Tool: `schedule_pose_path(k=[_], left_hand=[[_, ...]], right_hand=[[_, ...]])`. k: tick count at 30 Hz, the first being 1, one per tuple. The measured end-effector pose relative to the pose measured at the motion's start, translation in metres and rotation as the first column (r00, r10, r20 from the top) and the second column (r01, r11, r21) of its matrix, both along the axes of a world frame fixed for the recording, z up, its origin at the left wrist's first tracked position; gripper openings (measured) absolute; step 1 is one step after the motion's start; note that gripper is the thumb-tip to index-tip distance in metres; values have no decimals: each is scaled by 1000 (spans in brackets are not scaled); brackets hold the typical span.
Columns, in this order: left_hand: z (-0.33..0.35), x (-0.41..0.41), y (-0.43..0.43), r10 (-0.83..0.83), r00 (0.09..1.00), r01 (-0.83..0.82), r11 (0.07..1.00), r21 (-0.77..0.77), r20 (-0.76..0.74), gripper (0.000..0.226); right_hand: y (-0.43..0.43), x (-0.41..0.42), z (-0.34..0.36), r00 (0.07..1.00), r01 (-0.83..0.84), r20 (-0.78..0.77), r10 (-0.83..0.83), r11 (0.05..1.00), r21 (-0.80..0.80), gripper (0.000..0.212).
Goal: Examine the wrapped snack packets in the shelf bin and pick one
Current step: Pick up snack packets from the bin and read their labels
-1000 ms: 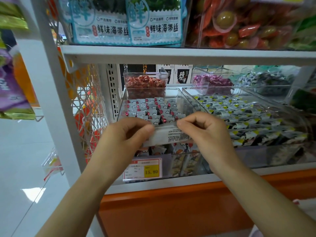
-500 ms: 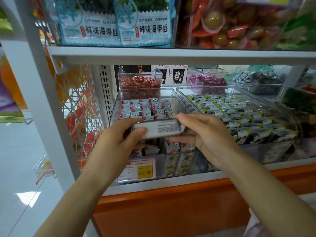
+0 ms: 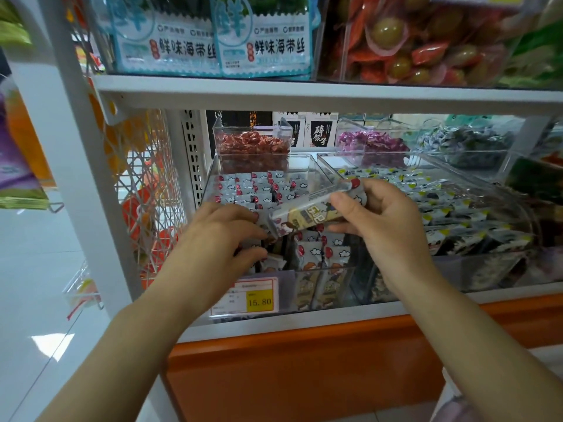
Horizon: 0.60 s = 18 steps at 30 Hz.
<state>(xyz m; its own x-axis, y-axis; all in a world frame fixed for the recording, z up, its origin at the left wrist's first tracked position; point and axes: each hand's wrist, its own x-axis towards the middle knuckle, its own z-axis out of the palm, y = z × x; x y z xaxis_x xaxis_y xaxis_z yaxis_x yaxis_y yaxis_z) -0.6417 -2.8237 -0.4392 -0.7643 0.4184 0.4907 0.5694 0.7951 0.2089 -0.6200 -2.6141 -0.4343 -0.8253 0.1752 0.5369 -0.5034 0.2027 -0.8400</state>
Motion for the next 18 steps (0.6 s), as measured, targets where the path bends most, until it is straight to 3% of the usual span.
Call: schedule_pose_path(k=[4, 11, 18], left_hand=[[3, -10, 7, -34, 999, 33, 990, -138, -3, 20], [1, -30, 18, 65, 996, -72, 987, -141, -53, 23], [0, -32, 22, 106, 991, -114, 989, -92, -82, 23]], right_hand=[[1, -2, 0, 1000, -2, 10, 2, 999, -33, 4], [1, 1, 4, 1000, 24, 5, -24, 1000, -9, 6], [-9, 2, -7, 998, 69, -32, -62, 920, 386, 16]])
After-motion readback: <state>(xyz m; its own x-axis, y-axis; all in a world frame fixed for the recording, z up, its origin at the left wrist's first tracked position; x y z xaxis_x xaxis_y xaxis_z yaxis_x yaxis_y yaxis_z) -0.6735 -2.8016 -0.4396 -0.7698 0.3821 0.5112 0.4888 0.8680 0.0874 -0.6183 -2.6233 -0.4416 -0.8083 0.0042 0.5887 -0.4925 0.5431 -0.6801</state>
